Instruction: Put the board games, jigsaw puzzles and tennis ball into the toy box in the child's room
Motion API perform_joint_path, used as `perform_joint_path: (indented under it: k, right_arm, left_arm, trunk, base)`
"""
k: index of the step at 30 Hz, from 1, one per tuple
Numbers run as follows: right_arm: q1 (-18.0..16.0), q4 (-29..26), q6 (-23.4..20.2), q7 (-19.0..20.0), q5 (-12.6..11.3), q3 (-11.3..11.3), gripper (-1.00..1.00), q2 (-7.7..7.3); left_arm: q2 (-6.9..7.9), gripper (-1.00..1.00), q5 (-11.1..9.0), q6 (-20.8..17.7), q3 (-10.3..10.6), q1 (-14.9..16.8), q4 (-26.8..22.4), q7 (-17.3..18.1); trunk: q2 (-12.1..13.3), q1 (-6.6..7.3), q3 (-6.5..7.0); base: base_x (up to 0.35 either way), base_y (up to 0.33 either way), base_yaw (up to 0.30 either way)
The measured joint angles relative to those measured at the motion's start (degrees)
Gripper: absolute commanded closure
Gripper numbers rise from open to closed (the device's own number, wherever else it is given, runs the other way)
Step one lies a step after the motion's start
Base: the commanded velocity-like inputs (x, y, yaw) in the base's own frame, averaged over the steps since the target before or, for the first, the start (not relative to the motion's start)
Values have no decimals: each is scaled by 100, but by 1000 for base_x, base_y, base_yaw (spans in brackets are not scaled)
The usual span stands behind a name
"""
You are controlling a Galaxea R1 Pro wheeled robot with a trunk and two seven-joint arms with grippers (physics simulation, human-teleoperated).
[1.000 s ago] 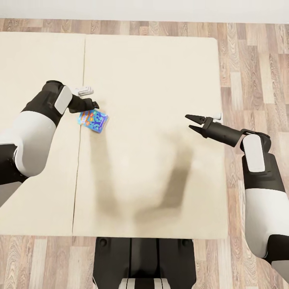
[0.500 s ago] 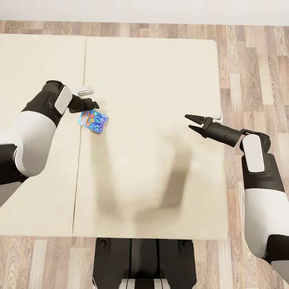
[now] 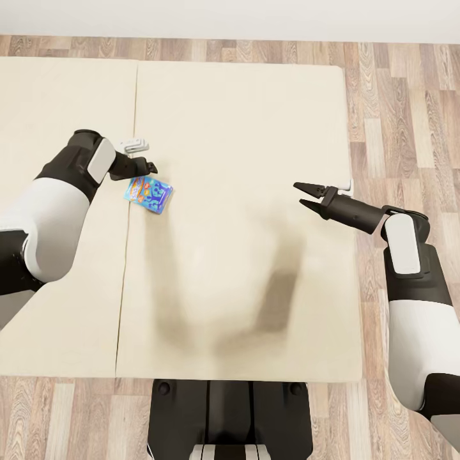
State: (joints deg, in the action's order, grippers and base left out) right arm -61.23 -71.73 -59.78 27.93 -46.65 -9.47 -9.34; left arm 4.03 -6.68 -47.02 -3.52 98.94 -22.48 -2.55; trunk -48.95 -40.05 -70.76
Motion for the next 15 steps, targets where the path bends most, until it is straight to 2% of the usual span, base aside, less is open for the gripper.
perform_joint_path:
  k: [8, 15]
  right_arm:
    - [0, 0, 0, 0, 8, 6, -100, 1]
    - [0, 0, 0, 0, 9, 9, -100, 1]
  left_arm:
    - [-5, -100, 5, 36, 1, -36, 2, -7]
    - [-3, -100, 16, 284, 1, -50, 47, -5]
  trunk:
    - [0, 0, 1]
    - [0, 0, 1]
  base:
    - [0, 0, 0]
    - [0, 0, 0]
